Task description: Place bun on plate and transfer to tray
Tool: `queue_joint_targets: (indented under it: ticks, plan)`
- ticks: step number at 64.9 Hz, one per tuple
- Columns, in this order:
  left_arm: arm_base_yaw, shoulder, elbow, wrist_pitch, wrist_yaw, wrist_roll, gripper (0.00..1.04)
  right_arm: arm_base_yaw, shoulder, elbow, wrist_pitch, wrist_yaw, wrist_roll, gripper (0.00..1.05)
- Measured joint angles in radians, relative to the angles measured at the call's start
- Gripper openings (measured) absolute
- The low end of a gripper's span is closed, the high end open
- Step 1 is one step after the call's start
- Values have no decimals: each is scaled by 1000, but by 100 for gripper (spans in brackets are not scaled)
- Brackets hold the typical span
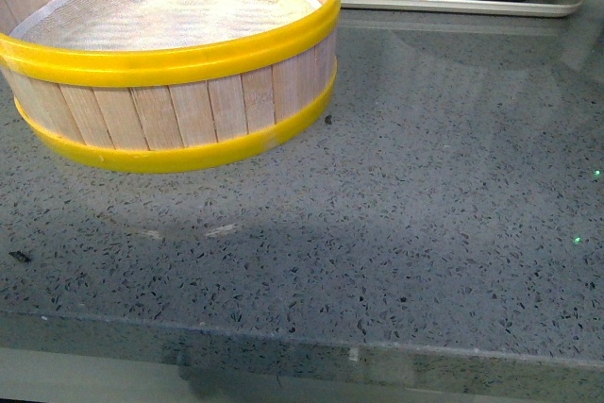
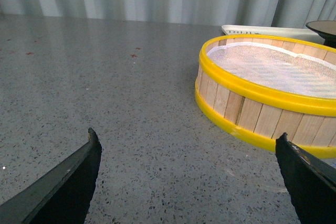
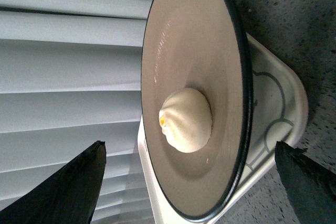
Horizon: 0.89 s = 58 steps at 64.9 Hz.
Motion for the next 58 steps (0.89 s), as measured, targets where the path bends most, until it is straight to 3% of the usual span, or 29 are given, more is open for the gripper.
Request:
queue_joint_targets:
  ticks: [9, 22, 29, 38, 44, 49, 50, 51, 53, 58]
  plan:
    - [0, 0, 0, 0, 0, 0, 98, -34, -174, -209, 33, 69, -47, 96]
    - [0, 0, 0, 0, 0, 0, 98, -100, -534, -516, 53, 306, -316, 96]
    - [0, 0, 0, 0, 0, 0, 98, -125, -739, -645, 90, 440, -570, 96]
    - [0, 0, 0, 0, 0, 0, 98, -123, -967, -774, 154, 536, -909, 96]
    - [0, 0, 0, 0, 0, 0, 98, -99, -1094, -848, 187, 573, -1122, 96]
    - [0, 0, 0, 0, 0, 0, 98, -34, -1242, -930, 230, 623, -1414, 96]
    - [0, 0, 0, 0, 0, 0, 98, -33, -1271, -933, 206, 593, -1427, 94]
    - [0, 0, 0, 0, 0, 0, 98, -41, -1319, -922, 107, 480, -1433, 90]
    - [0, 0, 0, 0, 0, 0, 98, -40, -1384, -914, -33, 345, -1416, 83]
    - [0, 0, 0, 0, 0, 0, 98, 33, -1487, -940, -211, 299, -1377, 70]
